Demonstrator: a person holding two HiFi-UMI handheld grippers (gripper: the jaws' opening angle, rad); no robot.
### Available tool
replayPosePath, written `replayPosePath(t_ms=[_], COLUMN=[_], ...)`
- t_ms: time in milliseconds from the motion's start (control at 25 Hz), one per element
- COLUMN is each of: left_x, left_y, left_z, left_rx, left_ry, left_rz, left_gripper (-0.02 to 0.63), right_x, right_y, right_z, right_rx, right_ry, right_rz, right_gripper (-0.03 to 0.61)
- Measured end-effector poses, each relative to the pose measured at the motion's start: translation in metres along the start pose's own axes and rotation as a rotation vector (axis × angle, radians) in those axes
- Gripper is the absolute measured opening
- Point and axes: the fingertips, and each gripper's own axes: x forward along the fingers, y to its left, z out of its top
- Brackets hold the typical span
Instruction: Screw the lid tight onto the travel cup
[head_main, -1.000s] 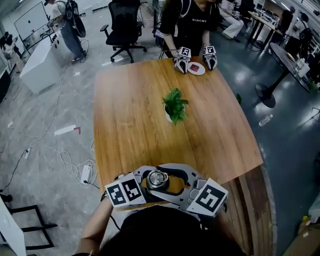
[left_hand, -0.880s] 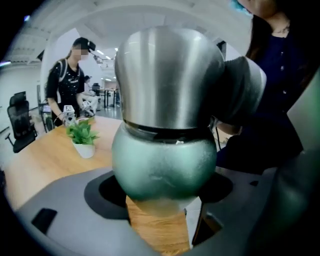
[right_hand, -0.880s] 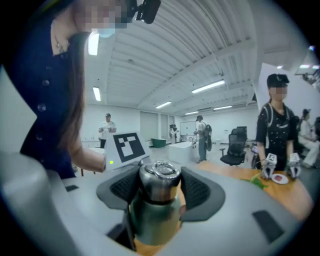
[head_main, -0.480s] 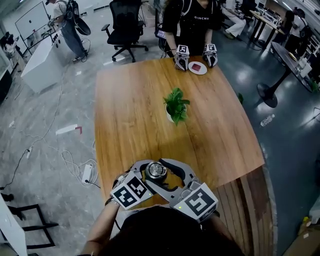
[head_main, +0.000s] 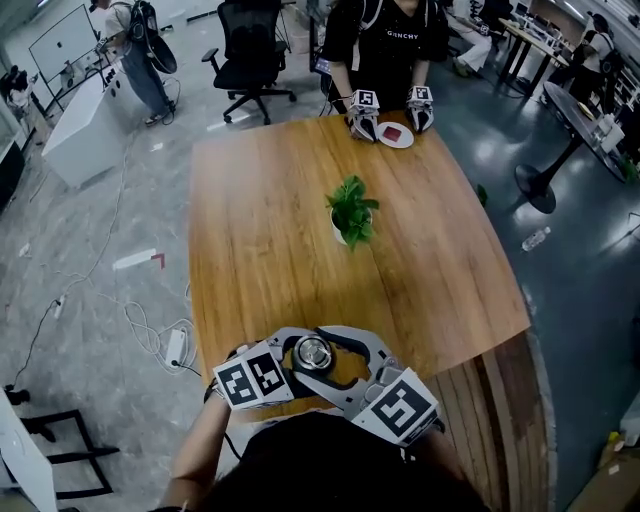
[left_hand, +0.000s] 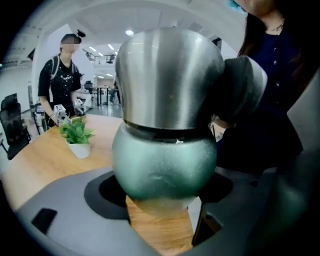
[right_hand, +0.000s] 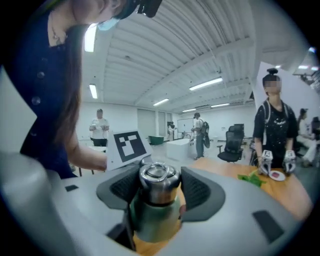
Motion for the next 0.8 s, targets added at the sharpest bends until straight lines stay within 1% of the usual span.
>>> replayPosePath(t_ms=[80, 120, 200, 240, 280, 320, 360, 400, 480, 560, 600, 680, 760, 800], left_x=[-0.001, -0.002, -0.005, -0.006, -0.006, -0.005, -0.005, -0.004, -0.006, -0.009, -0.01, -0.008, -0.004, -0.003], left_y=[0.013, 0.019, 0.03, 0.035, 0.038, 0.039, 0.036, 0.031, 0.014, -0.005, -0.011, -0.018, -0.018, -0.015], left_z=[0.0, 0.001, 0.003, 0.003, 0.002, 0.0, -0.003, -0.004, -0.002, 0.0, -0.001, -0.003, -0.005, -0.005], left_rx=[-0.035, -0.059, -0.109, -0.127, -0.137, -0.138, -0.133, -0.122, -0.085, -0.05, -0.039, -0.028, -0.024, -0.03], left_ry=[-0.009, -0.017, -0.023, -0.015, -0.003, 0.009, 0.014, 0.005, -0.033, -0.045, -0.039, -0.022, -0.011, -0.013], left_rz=[0.071, 0.113, 0.222, 0.281, 0.327, 0.344, 0.328, 0.283, 0.14, -0.002, -0.05, -0.098, -0.097, -0.08], left_gripper=[0.387, 0.387, 0.387, 0.387, 0.387, 0.387, 0.387, 0.387, 0.387, 0.387, 0.387, 0.387, 0.387, 0.387], right_x=[0.003, 0.004, 0.004, 0.004, 0.005, 0.005, 0.005, 0.004, -0.003, -0.01, -0.01, -0.009, -0.005, -0.002], right_y=[-0.01, -0.015, -0.023, -0.025, -0.025, -0.022, -0.018, -0.013, -0.003, 0.002, 0.004, 0.008, 0.011, 0.011], right_z=[-0.001, 0.0, 0.002, 0.002, 0.002, 0.003, 0.004, 0.006, 0.013, 0.016, 0.016, 0.011, 0.005, 0.003], right_rx=[0.0, 0.024, 0.086, 0.111, 0.129, 0.147, 0.171, 0.196, 0.21, 0.175, 0.156, 0.13, 0.096, 0.075], right_ry=[0.002, -0.008, -0.038, -0.051, -0.062, -0.073, -0.085, -0.094, -0.109, -0.105, -0.095, -0.072, -0.044, -0.034], right_rz=[-0.102, -0.153, -0.24, -0.264, -0.266, -0.24, -0.188, -0.116, 0.017, 0.092, 0.116, 0.144, 0.135, 0.108], right_gripper=[0.268, 0.268, 0.268, 0.268, 0.268, 0.268, 0.268, 0.27, 0.27, 0.27, 0.27, 0.27, 0.268, 0.268])
